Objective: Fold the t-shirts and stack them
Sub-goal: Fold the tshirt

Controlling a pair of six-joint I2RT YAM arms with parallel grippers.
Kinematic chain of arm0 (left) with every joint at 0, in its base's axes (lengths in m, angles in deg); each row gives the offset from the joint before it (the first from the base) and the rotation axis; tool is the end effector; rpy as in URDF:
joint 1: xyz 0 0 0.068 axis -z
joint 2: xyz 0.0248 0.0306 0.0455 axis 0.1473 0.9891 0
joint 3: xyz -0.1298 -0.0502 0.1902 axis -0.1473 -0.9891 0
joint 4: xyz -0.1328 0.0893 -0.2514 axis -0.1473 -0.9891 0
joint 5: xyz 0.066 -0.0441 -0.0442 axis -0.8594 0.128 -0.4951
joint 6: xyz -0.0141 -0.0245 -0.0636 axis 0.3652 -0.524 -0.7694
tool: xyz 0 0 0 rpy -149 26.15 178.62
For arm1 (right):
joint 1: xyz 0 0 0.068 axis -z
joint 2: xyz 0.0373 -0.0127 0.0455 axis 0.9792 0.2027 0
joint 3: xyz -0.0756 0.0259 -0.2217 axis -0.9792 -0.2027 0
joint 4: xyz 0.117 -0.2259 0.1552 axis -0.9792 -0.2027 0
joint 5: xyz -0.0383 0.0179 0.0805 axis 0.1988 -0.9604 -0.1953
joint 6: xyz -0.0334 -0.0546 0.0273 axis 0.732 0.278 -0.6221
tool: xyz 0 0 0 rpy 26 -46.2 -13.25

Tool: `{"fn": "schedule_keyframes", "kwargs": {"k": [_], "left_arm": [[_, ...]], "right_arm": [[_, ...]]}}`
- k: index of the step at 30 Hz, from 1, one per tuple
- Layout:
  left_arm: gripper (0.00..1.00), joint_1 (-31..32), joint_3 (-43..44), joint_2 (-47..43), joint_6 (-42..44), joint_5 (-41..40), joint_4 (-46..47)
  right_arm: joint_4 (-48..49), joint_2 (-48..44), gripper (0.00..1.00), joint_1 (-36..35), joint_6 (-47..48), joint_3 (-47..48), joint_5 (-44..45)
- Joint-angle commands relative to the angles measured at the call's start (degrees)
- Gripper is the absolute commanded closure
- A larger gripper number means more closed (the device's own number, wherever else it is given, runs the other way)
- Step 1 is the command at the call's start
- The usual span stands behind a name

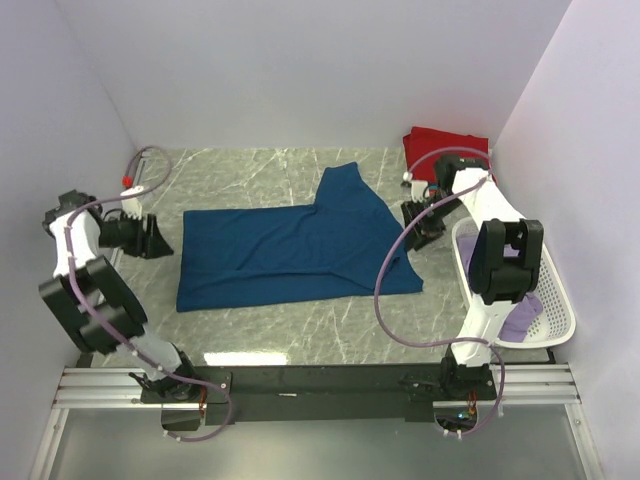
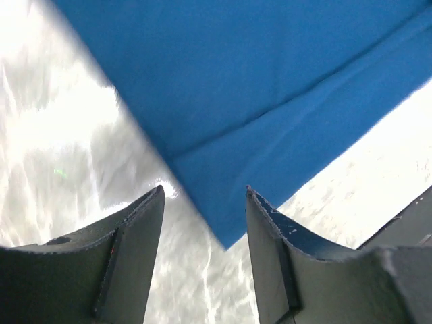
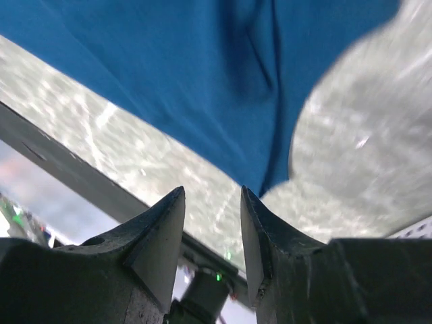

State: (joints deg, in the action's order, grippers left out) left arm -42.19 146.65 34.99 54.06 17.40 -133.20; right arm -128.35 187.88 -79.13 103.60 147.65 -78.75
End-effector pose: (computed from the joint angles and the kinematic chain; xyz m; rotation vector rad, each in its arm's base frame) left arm 0.2993 0.1516 0.1844 0.3523 2.4245 -0.6625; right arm 0.3779 0.0322 0.1639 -0.5860 2.9031 0.7282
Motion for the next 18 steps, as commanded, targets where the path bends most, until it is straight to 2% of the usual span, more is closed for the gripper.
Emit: {"fn": "schedule_keyframes", "kwargs": {"k": [1, 3, 4, 5, 6, 7, 9, 10, 12, 13, 15, 17, 18], "left_arm": [[0.43, 8.01, -1.33, -6.21, 2.35, 8.18, 3.55], [0.43, 13.38, -5.81, -10.51, -0.01, 7.75, 8.31], [0.43, 19.42, -7.74, -12.36, -1.33, 6.96, 14.78], [0.42, 22.69, -11.67, -16.12, -2.91, 5.47, 19.54], [0.39, 25.95, -13.63, -17.89, -5.62, 1.98, 23.51], [0.39, 33.03, -15.13, -19.39, -6.61, -0.23, 30.68], [0.39, 41.32, -16.64, -21.34, -5.75, -6.98, 33.91], [0.4, 49.37, -16.37, -21.08, -4.43, -8.76, 34.79], [0.42, 56.53, -15.67, -18.98, -1.35, -12.28, 38.65], [0.44, 62.13, -15.32, -17.75, -0.74, -14.3, 39.97], [0.48, 66.74, -14.35, -13.01, 0.23, -15.54, 44.63], [0.57, 75.07, -13.04, -7.93, -0.55, -18.53, 50.84], [0.6, 75.11, -12.51, -6.24, -0.55, -18.54, 52.36]], "right_arm": [[-1.26, 0.95, 0.54, -0.76, -2.61, 3.81, -4.92], [0.49, 3.15, 0.54, -1.29, -4.8, 4.35, -5.46], [1.19, 3.76, 0.54, -1.46, -5.69, 4.43, -5.02], [2.42, 5.16, 0.54, -1.64, -6.22, 4.78, -4.06], [2.69, 5.79, 0.54, -1.73, -7.01, 5.05, -3.61], [2.69, 6.49, 0.54, -1.64, -7.27, 5.75, -3.35], [2.34, 8.34, 0.54, -1.64, -7.8, 6.28, -2.91], [2.43, 8.86, 0.54, -1.73, -8.15, 6.37, -2.91], [2.95, 10.27, 0.54, -1.9, -8.94, 6.37, -2.91], [3.31, 10.71, 0.54, -1.99, -9.38, 6.63, -2.99], [3.22, 11.77, 0.54, -2.08, -9.91, 6.89, -3.43], [3.66, 11.33, 0.54, -1.9, -10.35, 6.37, -4.13], [3.66, 11.07, 0.54, -1.9, -10.44, 6.37, -4.14]]}}
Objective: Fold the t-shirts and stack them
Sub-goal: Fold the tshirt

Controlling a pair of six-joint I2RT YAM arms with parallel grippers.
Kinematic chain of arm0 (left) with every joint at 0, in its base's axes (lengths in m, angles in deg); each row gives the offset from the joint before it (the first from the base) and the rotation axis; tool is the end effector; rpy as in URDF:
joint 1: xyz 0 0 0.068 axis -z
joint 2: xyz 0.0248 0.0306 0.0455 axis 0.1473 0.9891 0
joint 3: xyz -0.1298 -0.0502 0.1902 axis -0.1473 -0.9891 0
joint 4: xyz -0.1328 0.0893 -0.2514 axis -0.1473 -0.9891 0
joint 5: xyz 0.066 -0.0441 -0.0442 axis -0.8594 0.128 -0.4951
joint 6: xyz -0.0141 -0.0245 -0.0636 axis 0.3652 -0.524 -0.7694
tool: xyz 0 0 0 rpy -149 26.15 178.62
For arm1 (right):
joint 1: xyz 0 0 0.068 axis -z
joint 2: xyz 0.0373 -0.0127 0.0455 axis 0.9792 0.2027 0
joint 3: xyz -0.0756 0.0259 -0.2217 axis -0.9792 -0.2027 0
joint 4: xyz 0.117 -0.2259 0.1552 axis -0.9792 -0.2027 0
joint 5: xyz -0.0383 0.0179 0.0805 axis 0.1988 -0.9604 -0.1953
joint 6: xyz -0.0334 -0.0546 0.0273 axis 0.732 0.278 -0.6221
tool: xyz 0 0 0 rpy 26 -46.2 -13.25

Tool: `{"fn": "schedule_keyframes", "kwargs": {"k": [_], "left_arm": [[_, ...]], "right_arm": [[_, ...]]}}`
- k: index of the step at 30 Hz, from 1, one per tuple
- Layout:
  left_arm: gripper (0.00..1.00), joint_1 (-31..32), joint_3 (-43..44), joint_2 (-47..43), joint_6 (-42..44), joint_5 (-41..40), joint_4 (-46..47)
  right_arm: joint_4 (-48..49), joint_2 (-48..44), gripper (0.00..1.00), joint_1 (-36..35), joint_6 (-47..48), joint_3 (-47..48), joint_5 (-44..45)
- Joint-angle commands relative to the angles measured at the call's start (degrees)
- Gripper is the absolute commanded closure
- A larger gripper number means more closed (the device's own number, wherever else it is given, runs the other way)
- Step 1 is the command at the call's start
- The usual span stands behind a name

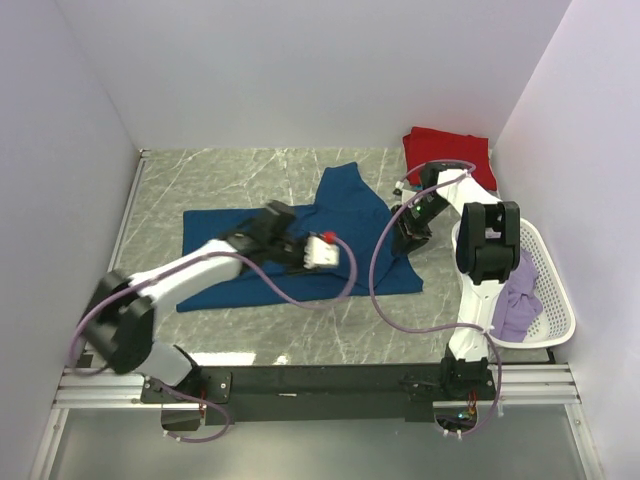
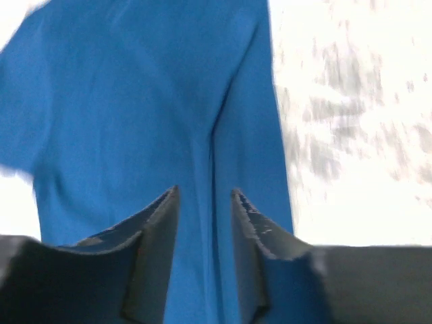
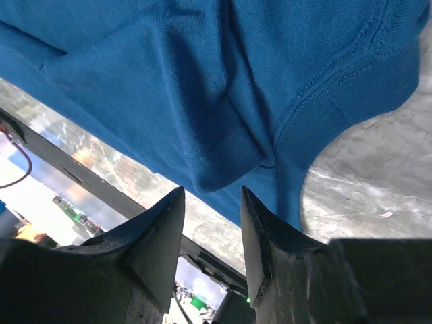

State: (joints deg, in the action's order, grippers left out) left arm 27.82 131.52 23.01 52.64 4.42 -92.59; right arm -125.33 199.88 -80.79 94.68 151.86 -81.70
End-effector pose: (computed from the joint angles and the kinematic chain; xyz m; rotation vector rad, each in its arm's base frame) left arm 0.2678 -0.2340 0.1934 1.6781 1.5234 -0.5697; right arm 0.4014 0.0467 0.1078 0.3716 -2.9748 -0.8407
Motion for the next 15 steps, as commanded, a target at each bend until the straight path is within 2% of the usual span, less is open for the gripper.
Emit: {"fn": "schedule_keyframes", "kwargs": {"k": [1, 4, 8, 15], "left_arm": [[0.63, 8.5, 3.06, 7.32, 1.04, -5.99, 13.59], [0.72, 14.22, 5.42, 13.65, 1.39, -9.77, 17.29], [0.73, 17.49, 6.57, 19.62, 3.06, -9.69, 22.47], [0.75, 19.6, 12.64, 27.63, 0.78, -9.6, 23.54]], "right_arm": [[0.47, -1.2, 0.54, 0.1, -1.52, 1.98, -1.53], [-1.28, -2.42, 0.55, 1.33, -1.26, 2.24, -1.54], [-3.04, -4.35, 0.55, 5.63, -0.56, 0.49, -3.2], [-2.26, -8.66, 0.56, 8.72, 0.32, -5.67, -5.31]]}}
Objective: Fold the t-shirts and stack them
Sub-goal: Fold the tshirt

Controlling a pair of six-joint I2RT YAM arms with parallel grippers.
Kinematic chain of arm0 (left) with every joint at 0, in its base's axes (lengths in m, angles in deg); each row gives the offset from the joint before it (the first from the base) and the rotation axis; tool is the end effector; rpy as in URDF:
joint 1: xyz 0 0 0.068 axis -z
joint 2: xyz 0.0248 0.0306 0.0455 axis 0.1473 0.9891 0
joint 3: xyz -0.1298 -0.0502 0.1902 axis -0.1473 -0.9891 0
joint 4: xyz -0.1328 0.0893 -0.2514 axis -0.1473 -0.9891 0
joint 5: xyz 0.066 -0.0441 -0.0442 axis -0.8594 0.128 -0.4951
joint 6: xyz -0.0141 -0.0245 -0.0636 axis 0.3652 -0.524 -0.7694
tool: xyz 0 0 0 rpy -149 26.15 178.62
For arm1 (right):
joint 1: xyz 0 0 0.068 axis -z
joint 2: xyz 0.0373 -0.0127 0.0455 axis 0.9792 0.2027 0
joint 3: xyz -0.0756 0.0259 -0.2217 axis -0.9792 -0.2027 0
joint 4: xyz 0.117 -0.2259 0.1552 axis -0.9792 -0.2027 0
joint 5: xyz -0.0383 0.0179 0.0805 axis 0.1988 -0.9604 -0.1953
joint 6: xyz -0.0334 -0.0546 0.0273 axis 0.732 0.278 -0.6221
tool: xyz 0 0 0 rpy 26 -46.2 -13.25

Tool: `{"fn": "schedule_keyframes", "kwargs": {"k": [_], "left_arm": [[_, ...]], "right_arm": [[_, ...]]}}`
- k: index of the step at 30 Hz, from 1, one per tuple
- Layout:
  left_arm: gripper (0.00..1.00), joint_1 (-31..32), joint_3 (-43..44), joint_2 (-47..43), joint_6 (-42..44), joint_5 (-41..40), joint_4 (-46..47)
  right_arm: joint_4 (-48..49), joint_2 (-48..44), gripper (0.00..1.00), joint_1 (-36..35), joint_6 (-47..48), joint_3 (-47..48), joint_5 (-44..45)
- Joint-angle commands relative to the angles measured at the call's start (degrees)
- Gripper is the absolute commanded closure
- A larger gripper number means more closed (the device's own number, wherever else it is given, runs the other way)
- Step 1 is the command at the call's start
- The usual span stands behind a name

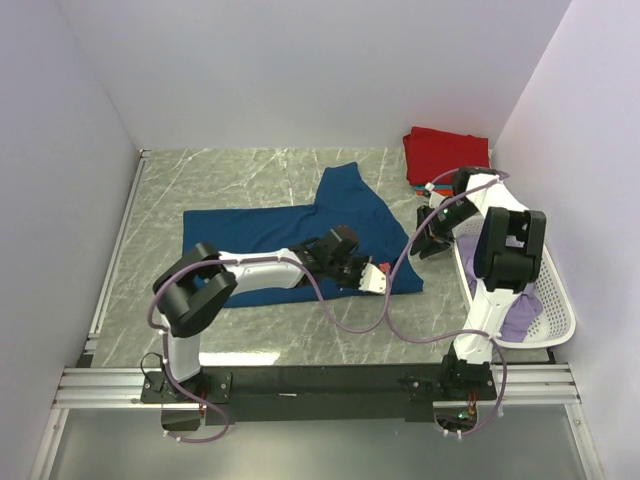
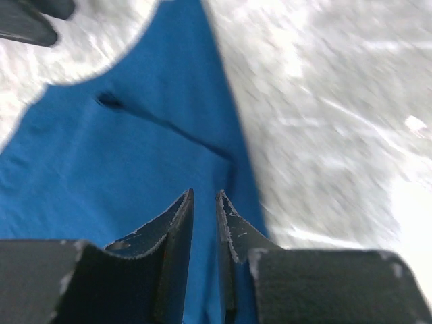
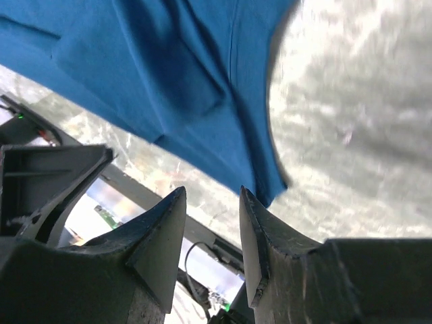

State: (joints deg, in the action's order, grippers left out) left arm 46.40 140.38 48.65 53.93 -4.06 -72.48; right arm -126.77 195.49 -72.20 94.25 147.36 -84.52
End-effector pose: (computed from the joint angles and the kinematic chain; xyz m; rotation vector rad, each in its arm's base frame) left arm 0.2308 -0.3675 0.1105 1.8901 1.2634 -0.5450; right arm 0.3857 -0.0094 0.1172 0.1208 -2.9923 -0.9262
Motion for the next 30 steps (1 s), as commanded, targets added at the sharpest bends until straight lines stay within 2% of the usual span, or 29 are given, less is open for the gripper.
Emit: {"fn": "schedule_keyframes", "kwargs": {"k": [1, 11, 30], "left_arm": [[0.75, 1.29, 3.96, 2.44, -0.25, -1.55, 3.87], [0.72, 3.05, 6.69, 7.18, 0.81, -0.86, 2.64], [0.67, 3.22, 10.2, 11.41, 0.37, -2.26, -2.28]], "right_arm": [[-0.81, -4.45, 0.55, 0.31, 0.85, -1.69, -2.67], [-6.52, -1.73, 0.56, 3.38, 3.66, 3.57, -5.4], [-6.44, -1.2, 0.55, 3.73, 4.54, 3.4, -5.13]]}}
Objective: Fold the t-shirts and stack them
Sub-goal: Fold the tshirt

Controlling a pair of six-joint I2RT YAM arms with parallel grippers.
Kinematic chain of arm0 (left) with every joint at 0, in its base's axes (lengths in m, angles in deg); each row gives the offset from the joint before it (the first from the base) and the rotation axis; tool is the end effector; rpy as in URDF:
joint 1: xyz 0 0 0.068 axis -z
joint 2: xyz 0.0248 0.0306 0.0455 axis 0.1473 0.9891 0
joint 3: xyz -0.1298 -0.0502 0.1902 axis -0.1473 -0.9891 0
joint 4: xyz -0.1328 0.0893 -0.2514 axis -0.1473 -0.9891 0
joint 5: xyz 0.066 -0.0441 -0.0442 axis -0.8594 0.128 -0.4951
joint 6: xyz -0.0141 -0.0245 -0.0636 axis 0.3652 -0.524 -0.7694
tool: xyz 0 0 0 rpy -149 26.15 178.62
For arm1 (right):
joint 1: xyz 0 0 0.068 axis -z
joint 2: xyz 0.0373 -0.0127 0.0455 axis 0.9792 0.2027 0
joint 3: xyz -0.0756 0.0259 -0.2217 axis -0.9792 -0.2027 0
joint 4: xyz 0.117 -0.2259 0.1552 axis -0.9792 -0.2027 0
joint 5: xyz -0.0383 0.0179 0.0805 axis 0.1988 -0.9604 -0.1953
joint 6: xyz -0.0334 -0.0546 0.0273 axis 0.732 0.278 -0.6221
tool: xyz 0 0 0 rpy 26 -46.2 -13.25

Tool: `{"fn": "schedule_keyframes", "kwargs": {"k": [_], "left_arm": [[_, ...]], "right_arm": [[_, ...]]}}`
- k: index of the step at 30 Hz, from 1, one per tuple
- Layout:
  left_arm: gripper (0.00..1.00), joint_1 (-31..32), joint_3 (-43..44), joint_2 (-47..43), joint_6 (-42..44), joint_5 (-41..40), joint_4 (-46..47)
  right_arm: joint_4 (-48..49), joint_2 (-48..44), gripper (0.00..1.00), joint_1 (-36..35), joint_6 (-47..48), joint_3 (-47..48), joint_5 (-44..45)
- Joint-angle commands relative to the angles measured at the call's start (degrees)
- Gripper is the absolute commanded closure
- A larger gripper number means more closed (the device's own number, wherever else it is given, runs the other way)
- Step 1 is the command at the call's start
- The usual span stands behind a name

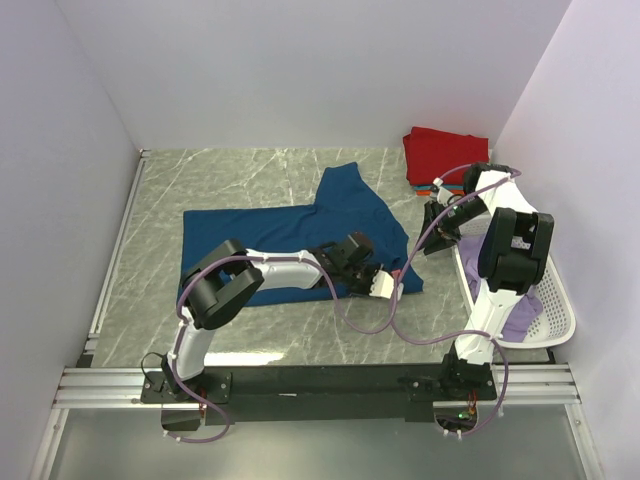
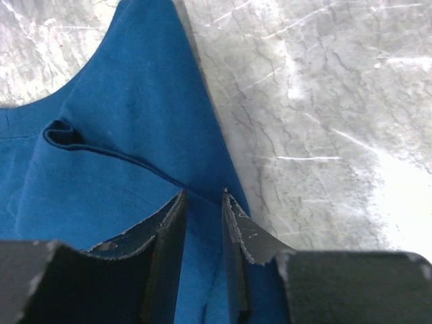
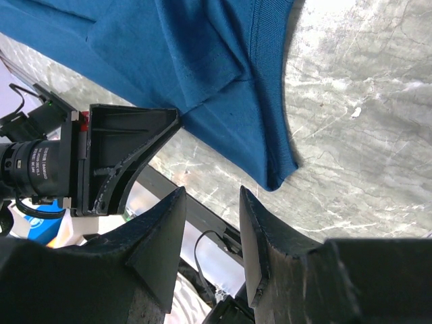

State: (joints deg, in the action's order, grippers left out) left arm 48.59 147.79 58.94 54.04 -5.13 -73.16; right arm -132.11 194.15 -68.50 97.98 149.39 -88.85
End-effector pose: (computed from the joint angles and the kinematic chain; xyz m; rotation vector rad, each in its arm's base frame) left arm 0.2313 -0.3969 0.0771 1.9562 1.2840 -0.5497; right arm 0.3806 -0.0302 0.1390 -0.0954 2.9444 1.0411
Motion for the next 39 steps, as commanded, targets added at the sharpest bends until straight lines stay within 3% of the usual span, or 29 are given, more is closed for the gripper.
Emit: {"fn": "schedule_keyframes", "kwargs": {"k": [1, 11, 17, 24, 32, 39], "left_arm": [[0.67, 1.04, 2.8, 1.11, 0.17, -1.36, -1.51], [0.65, -0.02, 3.5, 0.14, -1.06, -0.22, -3.36], [0.75, -0.54, 4.64, 0.06, -0.71, -0.31, -4.32], [0.99, -2.73, 6.49, -0.03, -1.24, 0.74, -5.64], [0.99, -6.95, 6.31, -3.02, -2.03, 2.59, -5.91], [0.99, -15.22, 9.02, -1.88, -3.08, 1.98, -4.94]], "right_arm": [[-1.1, 0.31, 0.55, -0.05, 0.8, 1.37, -0.81], [-0.93, 0.14, 0.55, -0.05, 1.24, 0.31, -0.63], [-0.75, -0.22, 0.55, -0.05, 1.5, -0.74, -0.28], [-1.19, 0.13, 0.55, -0.05, 1.68, 0.14, -0.37], [-1.46, 0.05, 0.55, -0.05, 1.85, 0.58, -0.37], [-1.19, 0.05, 0.55, -0.05, 1.94, -0.21, -0.54]]}}
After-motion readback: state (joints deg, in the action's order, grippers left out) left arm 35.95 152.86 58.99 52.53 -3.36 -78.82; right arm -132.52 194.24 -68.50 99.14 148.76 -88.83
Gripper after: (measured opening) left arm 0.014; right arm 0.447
